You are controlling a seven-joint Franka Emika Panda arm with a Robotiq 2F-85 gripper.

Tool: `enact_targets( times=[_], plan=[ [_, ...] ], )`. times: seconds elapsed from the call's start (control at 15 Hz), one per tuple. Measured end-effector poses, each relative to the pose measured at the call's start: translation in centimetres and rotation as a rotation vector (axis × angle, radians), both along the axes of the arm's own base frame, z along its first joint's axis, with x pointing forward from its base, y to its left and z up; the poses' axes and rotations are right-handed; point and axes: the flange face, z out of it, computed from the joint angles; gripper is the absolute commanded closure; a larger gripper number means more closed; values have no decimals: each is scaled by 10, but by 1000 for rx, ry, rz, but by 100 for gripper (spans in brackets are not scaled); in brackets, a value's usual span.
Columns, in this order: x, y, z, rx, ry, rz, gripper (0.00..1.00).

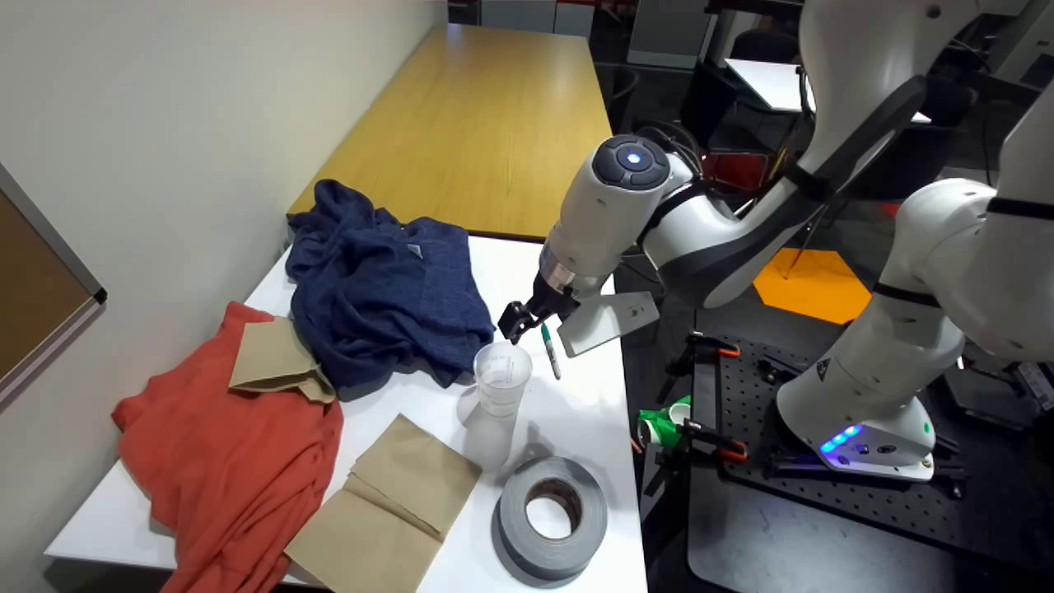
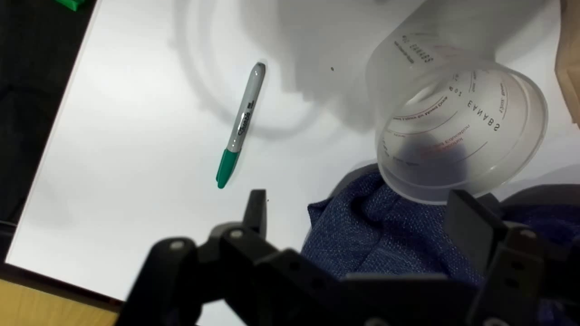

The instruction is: Pick up the pen and place it in the clear cup. Remove the pen from the cup and move the cup to the right.

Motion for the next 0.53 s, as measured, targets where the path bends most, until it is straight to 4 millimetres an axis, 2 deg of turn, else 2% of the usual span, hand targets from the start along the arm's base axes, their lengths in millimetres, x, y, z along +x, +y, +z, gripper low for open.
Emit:
enact_targets(
  times=[0.53],
  plan=[
    [2,-5,-14,33,62,13,0]
  ],
)
